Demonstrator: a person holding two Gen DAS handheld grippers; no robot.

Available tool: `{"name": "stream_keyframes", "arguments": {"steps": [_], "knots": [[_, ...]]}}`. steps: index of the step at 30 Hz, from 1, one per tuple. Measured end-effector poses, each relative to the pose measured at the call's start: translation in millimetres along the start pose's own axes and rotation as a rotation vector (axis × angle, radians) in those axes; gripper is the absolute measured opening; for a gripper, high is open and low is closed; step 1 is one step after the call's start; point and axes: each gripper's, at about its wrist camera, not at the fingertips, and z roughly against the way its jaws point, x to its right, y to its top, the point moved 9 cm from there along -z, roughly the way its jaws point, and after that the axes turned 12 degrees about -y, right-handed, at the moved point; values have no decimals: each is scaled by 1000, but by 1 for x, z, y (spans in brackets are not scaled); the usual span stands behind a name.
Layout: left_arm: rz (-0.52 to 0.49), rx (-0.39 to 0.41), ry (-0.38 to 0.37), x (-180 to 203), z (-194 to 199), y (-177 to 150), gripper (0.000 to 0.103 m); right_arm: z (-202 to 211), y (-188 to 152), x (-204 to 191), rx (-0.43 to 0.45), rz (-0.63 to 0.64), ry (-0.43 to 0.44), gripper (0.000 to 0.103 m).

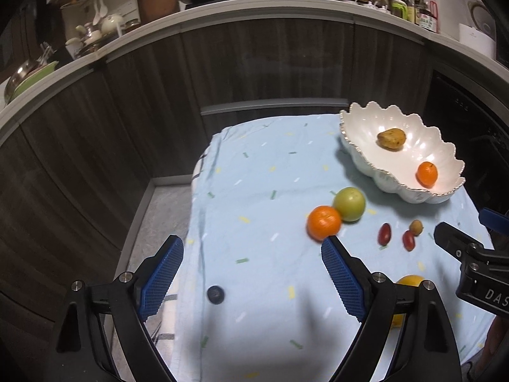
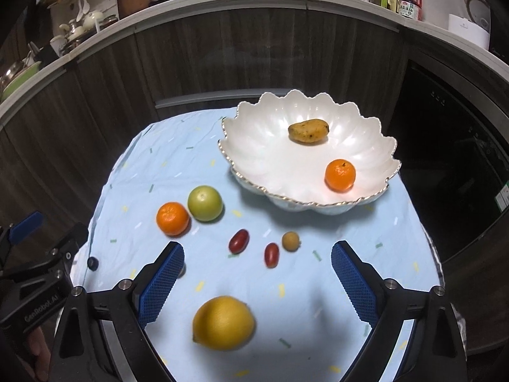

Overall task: Organize fruits
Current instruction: 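Move the left tool to the blueberry while the right tool reaches the yellow citrus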

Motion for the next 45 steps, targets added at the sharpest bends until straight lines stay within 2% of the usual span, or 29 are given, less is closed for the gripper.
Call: {"name": "stream_keyframes", "arguments": {"steps": [8,20,27,31,36,45], "knots": [[35,3,19,-25,-2,-15,89,0,-20,-18,-13,10,-22,95],[18,3,44,-43,-15,-41,85,-12,-45,-32,-44,23,-31,95],[7,-12,61,-51,-28,-55,77,-19,-56,-39,-53,54,-36,95],[11,-21,66,-54,-35,-64,65,-22,-61,-42,-50,76,-41,94],[13,-22,61,-55,-39,-67,64,-23,-66,-45,-53,87,-29,93],[-13,-52,26,-48,-53,-70,50,-35,-75,-46,-92,92,-22,85]]}}
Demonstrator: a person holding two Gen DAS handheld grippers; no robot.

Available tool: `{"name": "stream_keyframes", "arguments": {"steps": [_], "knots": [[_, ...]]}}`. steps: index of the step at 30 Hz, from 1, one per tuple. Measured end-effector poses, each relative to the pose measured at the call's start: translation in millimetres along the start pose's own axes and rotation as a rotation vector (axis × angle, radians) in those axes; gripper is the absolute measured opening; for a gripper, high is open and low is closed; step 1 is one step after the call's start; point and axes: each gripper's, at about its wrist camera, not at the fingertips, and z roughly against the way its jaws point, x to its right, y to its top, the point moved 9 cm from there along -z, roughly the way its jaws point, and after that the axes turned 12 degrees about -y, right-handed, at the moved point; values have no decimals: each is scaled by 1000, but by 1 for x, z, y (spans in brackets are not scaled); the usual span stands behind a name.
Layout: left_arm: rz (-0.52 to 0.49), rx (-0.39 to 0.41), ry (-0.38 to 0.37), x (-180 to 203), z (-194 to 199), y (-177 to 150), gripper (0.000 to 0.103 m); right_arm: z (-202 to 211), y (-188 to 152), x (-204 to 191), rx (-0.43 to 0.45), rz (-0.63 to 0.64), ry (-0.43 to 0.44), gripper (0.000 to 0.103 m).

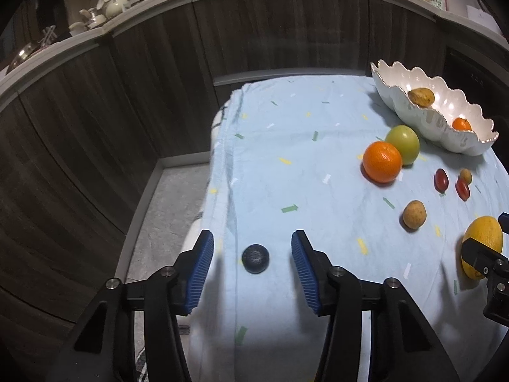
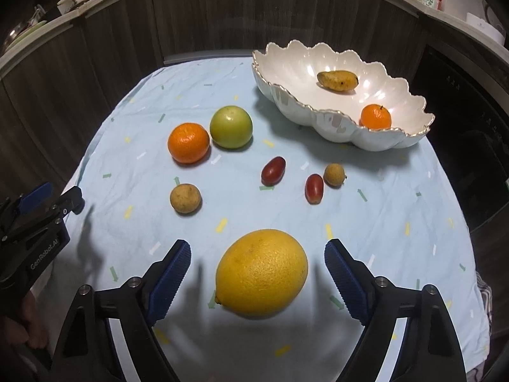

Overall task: Organize fruits
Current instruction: 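Grasp the blueberry with the left tool while the right tool grasps the yellow citrus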

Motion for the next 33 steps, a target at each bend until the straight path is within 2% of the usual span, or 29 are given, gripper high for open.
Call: {"name": "stream_keyframes", "arguments": {"steps": [8,16,22,33], "knots": [[13,-36,-29,3,-12,-5,41,-8,-6,-4,-30,7,14,79],[32,-75,-40,2,-23,-11,38,-16,-10,-6,-52,12,25,78],[34,-76,-46,1,-24,-11,35,-20,-11,-5,-60,6,21,70],[28,-76,-58,4,-24,-11,21,-26,-14,-3,-66,-7,33,62]]}}
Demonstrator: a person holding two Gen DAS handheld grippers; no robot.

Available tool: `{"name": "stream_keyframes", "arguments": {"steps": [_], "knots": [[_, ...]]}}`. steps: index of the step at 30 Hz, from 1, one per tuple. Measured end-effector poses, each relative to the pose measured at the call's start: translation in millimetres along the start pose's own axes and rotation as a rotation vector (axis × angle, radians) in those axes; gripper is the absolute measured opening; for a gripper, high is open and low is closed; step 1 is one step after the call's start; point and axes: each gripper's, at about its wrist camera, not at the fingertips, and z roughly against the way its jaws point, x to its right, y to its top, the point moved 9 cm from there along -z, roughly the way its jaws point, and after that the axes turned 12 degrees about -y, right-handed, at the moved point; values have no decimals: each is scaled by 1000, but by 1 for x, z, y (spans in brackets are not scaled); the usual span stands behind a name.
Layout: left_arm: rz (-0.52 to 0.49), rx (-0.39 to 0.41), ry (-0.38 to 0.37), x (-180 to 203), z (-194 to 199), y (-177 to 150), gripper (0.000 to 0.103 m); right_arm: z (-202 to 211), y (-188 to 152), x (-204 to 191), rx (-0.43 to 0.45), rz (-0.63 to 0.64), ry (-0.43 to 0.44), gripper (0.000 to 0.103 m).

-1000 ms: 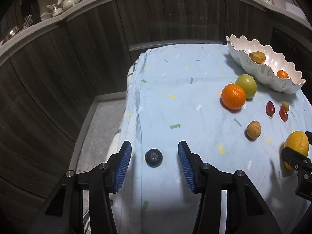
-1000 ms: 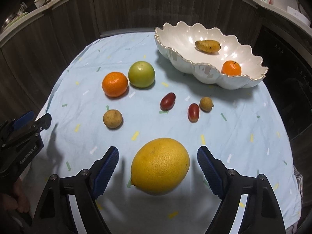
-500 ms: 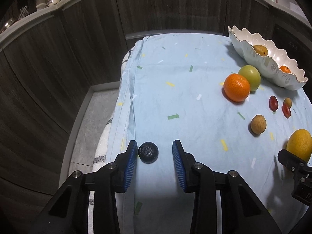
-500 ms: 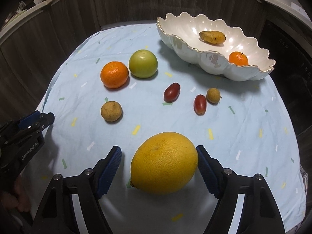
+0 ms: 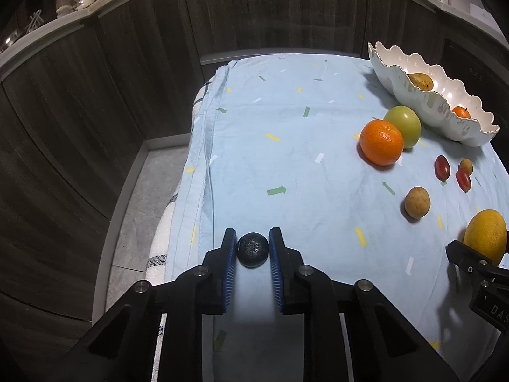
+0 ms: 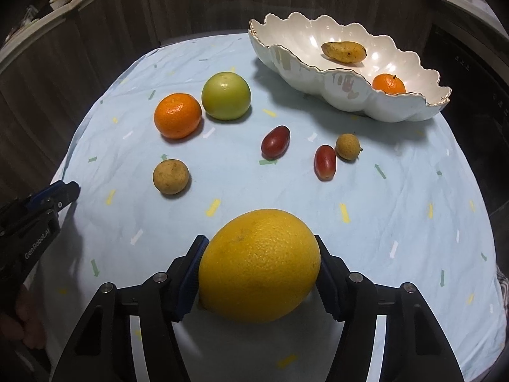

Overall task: Organize fruits
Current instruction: 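Grasp the blueberry with the left tool while the right tool grasps the yellow citrus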

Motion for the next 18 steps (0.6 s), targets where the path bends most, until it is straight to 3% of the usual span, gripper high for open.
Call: {"name": "stream_keyframes", "arguments": {"steps": [18], "knots": [[-11,17,18,9,15,5,20,8,4,5,9,-11,38,59]]}}
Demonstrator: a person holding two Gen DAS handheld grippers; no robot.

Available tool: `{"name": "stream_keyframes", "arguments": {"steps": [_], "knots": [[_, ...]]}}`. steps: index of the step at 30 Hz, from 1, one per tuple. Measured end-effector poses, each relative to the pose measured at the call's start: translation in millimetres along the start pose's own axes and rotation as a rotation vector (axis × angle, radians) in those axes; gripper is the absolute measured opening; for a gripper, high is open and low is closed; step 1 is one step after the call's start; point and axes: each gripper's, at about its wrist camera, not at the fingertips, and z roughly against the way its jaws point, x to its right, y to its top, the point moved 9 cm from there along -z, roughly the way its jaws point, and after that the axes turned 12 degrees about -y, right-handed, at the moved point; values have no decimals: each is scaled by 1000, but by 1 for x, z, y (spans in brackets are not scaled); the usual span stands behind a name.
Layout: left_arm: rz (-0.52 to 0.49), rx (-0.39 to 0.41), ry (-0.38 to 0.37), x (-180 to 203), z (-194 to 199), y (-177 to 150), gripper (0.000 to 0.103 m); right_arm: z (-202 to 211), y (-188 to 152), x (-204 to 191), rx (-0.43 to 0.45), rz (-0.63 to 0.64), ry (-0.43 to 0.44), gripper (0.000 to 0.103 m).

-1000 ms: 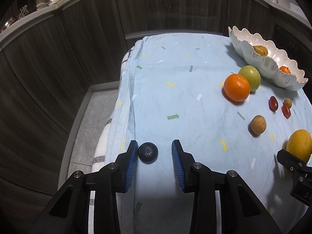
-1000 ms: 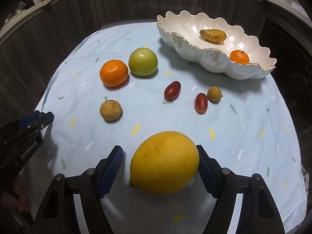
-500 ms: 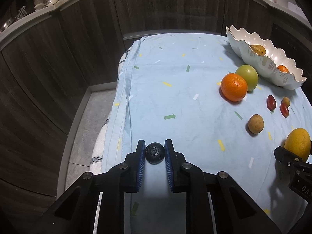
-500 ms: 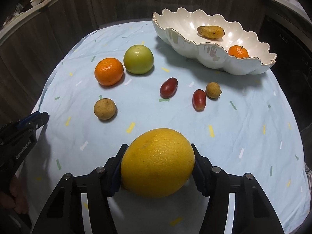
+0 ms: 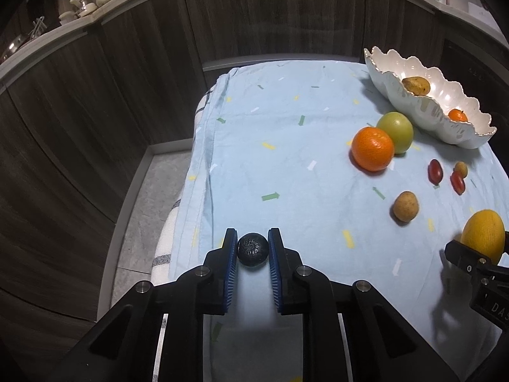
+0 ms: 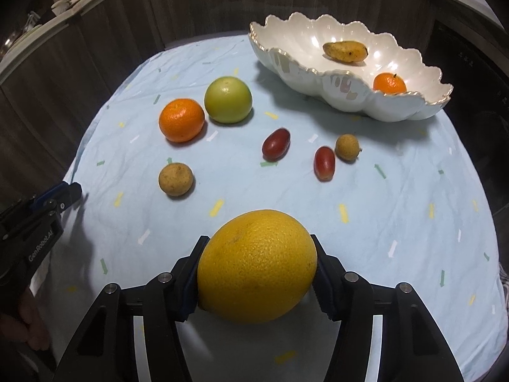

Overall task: Organize fruits
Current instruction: 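Grasp the blueberry with the left tool while the right tool grasps the yellow citrus, then carry the blueberry and yellow citrus over the white bowl with both tools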

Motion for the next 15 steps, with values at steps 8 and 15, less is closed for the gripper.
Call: {"name": "stream_keyframes", "arguments": {"steps": [8,15], "knots": [[-9,16,-5,16,12,11,20,17,15,12,55,-12,9,59],[-22,39,-6,32,24,25,20,29,25,24,91,-27,10,59]]}}
